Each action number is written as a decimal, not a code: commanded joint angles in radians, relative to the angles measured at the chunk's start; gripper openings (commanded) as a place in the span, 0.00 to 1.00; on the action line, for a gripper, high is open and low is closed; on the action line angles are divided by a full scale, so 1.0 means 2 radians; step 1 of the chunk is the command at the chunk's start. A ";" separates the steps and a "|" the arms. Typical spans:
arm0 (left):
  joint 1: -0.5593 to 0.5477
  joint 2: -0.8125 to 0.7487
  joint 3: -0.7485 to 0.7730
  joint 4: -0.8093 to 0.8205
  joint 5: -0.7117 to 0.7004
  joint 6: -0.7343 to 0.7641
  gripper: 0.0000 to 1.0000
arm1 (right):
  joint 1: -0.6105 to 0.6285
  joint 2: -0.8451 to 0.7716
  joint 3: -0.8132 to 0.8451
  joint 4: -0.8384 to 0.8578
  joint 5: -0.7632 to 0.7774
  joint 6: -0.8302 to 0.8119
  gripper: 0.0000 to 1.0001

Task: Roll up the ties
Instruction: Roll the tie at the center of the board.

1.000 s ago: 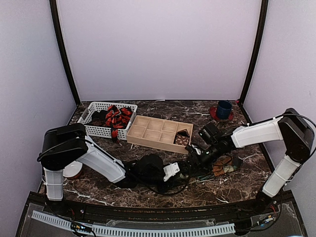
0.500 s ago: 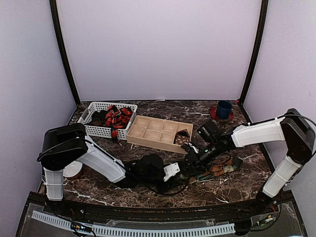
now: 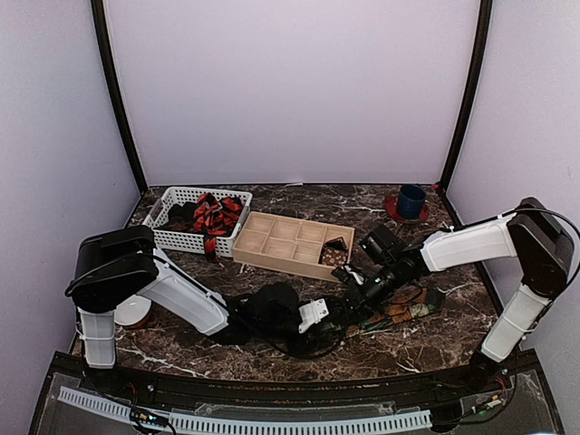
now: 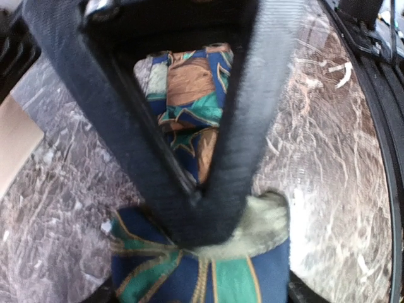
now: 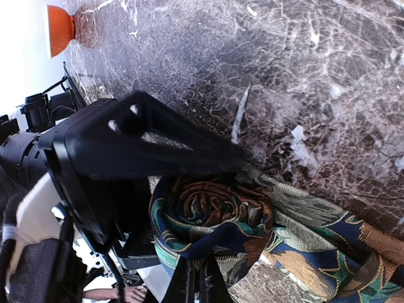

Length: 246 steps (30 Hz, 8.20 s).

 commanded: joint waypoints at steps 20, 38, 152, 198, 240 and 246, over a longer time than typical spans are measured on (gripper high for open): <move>0.002 -0.114 -0.055 -0.015 -0.036 -0.094 0.99 | -0.033 -0.001 -0.053 -0.024 0.073 -0.048 0.00; 0.002 0.007 0.006 0.080 0.017 -0.058 0.89 | -0.042 0.006 -0.079 -0.015 0.109 -0.040 0.00; -0.004 -0.039 -0.051 -0.146 0.003 0.008 0.40 | 0.048 0.031 -0.012 0.113 0.026 0.094 0.32; -0.004 -0.010 -0.097 0.149 -0.041 -0.053 0.69 | 0.032 0.101 -0.022 0.024 0.100 0.004 0.00; -0.004 -0.031 -0.083 -0.020 -0.005 -0.082 0.27 | -0.013 0.022 0.043 -0.005 0.073 0.017 0.42; -0.003 -0.057 -0.084 -0.018 -0.006 -0.066 0.29 | -0.010 0.052 -0.007 0.000 0.083 0.010 0.36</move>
